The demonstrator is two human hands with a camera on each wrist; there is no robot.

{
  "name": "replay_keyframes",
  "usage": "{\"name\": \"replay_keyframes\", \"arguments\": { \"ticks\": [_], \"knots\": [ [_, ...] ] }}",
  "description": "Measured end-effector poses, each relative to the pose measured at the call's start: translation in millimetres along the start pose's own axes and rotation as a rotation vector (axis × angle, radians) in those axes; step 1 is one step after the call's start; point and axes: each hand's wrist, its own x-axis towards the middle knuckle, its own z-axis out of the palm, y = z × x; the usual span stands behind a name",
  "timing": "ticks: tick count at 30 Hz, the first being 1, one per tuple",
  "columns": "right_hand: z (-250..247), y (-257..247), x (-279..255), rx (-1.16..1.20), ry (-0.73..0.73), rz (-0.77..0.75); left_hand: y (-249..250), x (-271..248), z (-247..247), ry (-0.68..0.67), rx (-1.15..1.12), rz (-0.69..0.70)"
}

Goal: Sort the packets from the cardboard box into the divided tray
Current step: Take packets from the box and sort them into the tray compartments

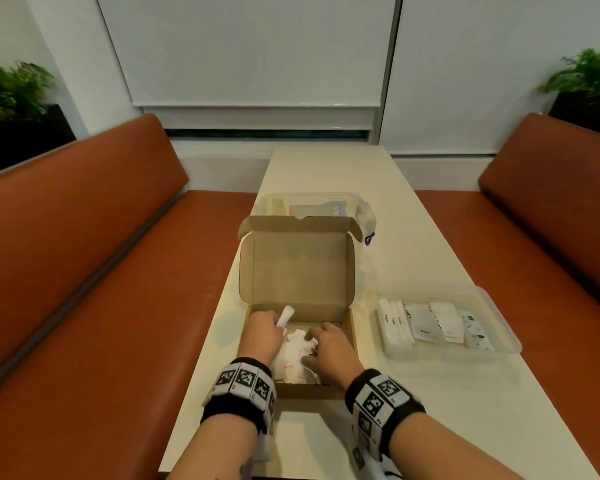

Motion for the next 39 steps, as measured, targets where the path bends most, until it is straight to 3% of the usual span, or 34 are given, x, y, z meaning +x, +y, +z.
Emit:
{"name": "replay_keyframes", "arguments": {
  "ticks": [3, 7, 17, 21, 27, 32, 35, 39],
  "knots": [
    [-2, -12, 14, -0.122, -0.138, -0.010, -1, 2, -5, 0.039, -0.049, -0.073],
    [4, -30, 24, -0.235, -0.283, 0.000, -9, -4, -4, -0.035, -0.036, -0.150],
    [3, -48, 26, -0.190, -0.379, -0.037, -14, -5, -2, -0.047, -0.068, -0.162],
    [6, -48, 25, -0.283, -0.413, -0.103, -15, -4, -2, -0.060, -0.067, -0.179],
    [8, -43, 20, -0.204, -0.402, -0.140, -13, -5, -1, -0.066, -0.039, -0.172],
    [6, -36, 24, -0.118, -0.407, -0.085, -11, -6, -4, -0.061, -0.085, -0.181],
    [-4, -27, 26, 0.032, -0.308, -0.024, -8, -9, -8, -0.020, -0.162, -0.206],
    [-28, -13, 29, 0.307, -0.061, 0.091, 2, -8, -8, 0.047, -0.324, -0.207]
  ]
}}
